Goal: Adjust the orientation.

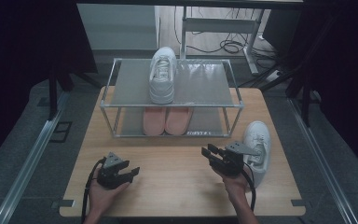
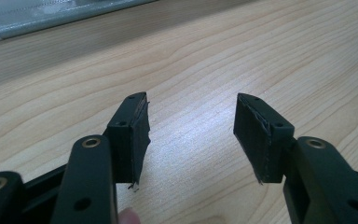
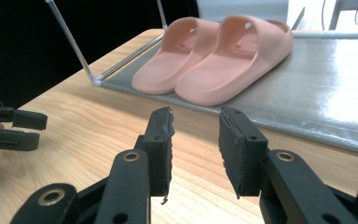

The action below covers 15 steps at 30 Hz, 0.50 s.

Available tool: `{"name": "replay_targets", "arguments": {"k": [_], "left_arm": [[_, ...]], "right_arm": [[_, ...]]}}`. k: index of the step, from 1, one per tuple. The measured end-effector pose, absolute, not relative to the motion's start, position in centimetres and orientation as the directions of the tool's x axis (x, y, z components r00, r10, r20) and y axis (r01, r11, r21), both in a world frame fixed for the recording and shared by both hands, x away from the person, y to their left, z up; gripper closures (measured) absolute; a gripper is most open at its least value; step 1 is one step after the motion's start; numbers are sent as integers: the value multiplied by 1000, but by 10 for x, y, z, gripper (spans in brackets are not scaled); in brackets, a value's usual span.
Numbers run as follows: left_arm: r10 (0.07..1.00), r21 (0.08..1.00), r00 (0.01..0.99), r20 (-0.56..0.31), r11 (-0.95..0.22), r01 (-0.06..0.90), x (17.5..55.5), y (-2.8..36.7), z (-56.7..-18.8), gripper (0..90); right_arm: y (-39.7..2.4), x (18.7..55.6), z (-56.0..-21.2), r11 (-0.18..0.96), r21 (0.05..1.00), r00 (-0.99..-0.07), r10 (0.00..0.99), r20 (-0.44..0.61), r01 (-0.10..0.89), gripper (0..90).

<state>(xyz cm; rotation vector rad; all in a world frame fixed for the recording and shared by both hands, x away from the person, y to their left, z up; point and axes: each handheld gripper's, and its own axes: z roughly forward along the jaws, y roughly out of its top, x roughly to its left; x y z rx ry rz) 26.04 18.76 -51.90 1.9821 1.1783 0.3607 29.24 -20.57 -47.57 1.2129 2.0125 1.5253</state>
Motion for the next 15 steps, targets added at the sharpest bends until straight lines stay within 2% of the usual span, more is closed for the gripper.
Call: {"name": "replay_targets", "arguments": {"k": [15], "left_arm": [[835, 748, 531, -146, -258, 611, 259, 190, -519, 459]], "right_arm": [[-220, 279, -478, 60, 895, -560, 798, 224, 443, 659]]}}
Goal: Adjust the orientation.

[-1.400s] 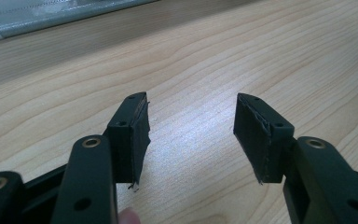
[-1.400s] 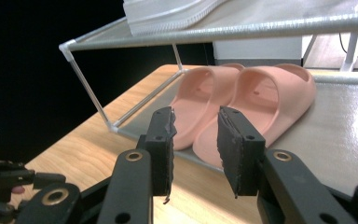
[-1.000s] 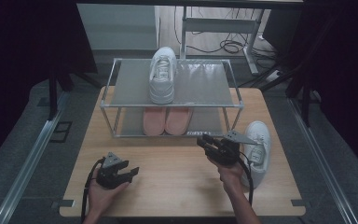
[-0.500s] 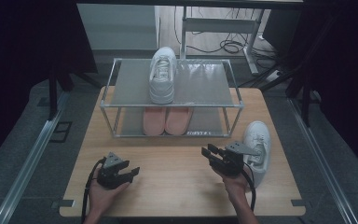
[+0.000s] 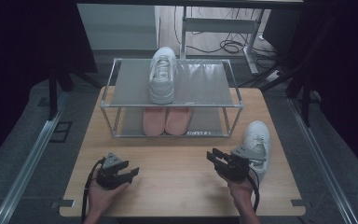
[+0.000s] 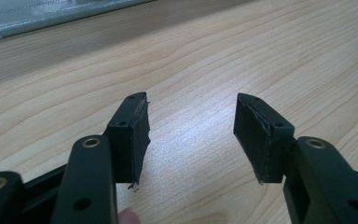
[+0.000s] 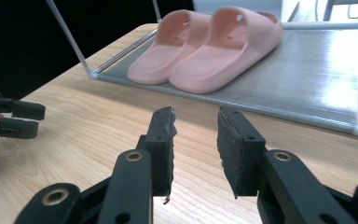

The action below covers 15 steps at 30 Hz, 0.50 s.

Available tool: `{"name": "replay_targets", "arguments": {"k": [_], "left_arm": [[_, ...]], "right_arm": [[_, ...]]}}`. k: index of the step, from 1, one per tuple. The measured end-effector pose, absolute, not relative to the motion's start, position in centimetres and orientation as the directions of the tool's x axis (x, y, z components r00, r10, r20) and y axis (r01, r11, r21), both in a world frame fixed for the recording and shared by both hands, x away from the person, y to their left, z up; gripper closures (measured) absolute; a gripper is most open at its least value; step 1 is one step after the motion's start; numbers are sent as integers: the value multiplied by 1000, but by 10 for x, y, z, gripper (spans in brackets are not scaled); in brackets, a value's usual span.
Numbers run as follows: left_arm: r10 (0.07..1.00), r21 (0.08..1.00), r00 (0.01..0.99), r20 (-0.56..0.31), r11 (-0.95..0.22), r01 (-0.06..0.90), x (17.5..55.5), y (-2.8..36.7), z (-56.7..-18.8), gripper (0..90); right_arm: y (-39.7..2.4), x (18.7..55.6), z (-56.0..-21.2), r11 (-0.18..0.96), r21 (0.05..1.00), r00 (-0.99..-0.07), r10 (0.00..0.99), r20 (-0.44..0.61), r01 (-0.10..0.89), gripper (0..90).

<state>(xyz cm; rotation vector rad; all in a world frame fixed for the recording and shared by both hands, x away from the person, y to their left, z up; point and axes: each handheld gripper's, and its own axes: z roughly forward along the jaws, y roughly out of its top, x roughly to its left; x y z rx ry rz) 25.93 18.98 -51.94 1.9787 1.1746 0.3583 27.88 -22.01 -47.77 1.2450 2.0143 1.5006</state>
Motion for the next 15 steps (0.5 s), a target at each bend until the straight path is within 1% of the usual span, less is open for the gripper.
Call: {"name": "replay_targets", "arguments": {"k": [2, 10, 15], "left_arm": [[834, 748, 531, -146, -259, 611, 259, 190, -519, 458], [836, 747, 528, -149, -254, 614, 260, 191, -519, 458], [837, 747, 528, -147, -255, 614, 260, 192, -519, 459]], "right_arm": [[-224, 276, -477, 59, 896, -551, 805, 218, 440, 669], [-235, 267, -473, 73, 896, -542, 817, 198, 437, 806], [-238, 265, -473, 84, 892, -531, 827, 186, 444, 850]]}}
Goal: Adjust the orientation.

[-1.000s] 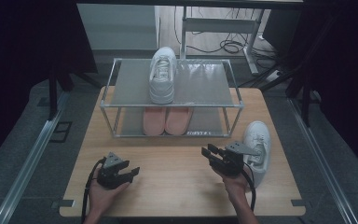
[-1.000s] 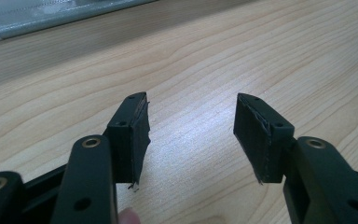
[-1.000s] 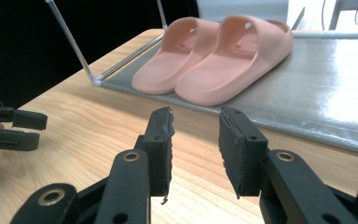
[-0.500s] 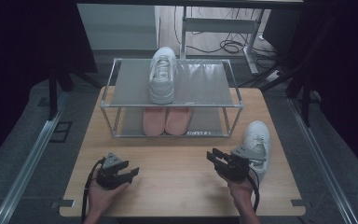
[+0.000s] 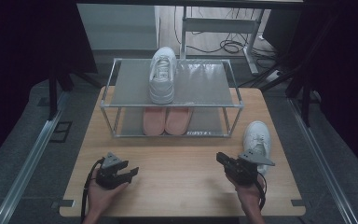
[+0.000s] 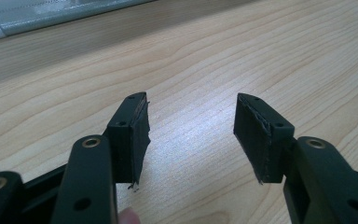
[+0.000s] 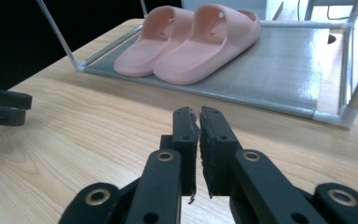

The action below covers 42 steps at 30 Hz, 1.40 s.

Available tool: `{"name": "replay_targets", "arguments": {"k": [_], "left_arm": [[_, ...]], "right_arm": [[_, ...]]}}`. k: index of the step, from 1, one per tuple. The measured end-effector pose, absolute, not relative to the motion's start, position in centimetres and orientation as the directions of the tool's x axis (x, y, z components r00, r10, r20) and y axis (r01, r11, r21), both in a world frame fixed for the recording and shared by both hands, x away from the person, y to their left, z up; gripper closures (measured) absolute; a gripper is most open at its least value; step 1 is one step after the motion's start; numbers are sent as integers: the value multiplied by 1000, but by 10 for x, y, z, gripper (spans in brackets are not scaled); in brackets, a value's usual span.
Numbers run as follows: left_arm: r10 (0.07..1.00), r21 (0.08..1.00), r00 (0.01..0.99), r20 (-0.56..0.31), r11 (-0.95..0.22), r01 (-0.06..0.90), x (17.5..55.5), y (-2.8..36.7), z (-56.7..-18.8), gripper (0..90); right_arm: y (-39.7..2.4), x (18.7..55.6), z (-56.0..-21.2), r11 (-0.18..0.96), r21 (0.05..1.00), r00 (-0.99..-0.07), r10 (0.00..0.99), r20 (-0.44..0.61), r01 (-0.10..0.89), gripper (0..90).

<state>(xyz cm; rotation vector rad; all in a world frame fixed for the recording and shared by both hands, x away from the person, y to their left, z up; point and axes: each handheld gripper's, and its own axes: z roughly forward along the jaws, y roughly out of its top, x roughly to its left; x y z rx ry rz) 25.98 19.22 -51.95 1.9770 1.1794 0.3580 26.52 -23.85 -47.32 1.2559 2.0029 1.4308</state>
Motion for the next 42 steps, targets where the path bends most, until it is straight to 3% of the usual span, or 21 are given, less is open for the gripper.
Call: {"name": "replay_targets", "arguments": {"k": [13, 42], "left_arm": [[839, 749, 523, -151, -248, 614, 260, 195, -519, 459], [838, 742, 523, -152, -253, 621, 260, 193, -520, 457]], "right_arm": [[-258, 257, -479, 85, 882, -471, 867, 165, 464, 890], [-284, 245, -491, 83, 861, -376, 917, 130, 502, 893]]}}
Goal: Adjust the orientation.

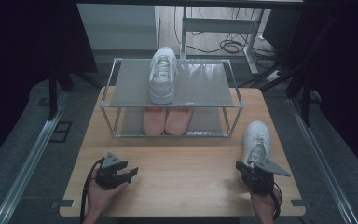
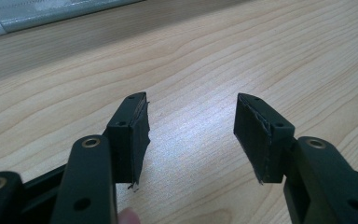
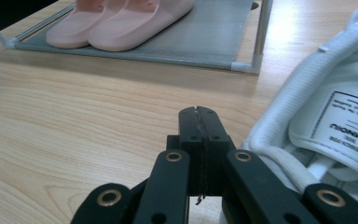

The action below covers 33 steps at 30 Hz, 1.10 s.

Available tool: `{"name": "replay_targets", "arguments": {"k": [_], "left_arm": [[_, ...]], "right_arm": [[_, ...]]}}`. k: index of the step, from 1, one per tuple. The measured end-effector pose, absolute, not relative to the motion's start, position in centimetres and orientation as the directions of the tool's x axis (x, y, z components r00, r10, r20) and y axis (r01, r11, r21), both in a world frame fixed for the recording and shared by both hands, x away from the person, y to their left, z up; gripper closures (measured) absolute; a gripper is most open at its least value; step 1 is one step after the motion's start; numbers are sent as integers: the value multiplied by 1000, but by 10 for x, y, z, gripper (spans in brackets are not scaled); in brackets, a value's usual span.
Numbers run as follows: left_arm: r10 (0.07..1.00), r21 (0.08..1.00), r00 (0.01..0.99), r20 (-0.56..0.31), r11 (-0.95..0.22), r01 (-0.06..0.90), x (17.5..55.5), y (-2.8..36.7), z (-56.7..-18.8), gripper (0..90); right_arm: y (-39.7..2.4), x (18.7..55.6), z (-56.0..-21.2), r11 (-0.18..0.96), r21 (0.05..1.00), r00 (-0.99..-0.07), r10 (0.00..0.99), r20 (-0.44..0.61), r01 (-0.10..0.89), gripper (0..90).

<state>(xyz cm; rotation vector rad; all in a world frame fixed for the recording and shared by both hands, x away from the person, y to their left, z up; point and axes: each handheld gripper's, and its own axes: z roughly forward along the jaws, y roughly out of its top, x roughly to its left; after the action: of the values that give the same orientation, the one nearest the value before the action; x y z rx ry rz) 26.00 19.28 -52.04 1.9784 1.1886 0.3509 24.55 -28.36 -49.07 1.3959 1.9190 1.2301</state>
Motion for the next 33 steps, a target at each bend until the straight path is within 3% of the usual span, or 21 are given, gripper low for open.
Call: {"name": "replay_targets", "arguments": {"k": [33], "left_arm": [[831, 735, 536, -146, -272, 622, 261, 190, -522, 454]], "right_arm": [[-323, 208, -494, 67, 852, -304, 946, 111, 520, 892]]}}
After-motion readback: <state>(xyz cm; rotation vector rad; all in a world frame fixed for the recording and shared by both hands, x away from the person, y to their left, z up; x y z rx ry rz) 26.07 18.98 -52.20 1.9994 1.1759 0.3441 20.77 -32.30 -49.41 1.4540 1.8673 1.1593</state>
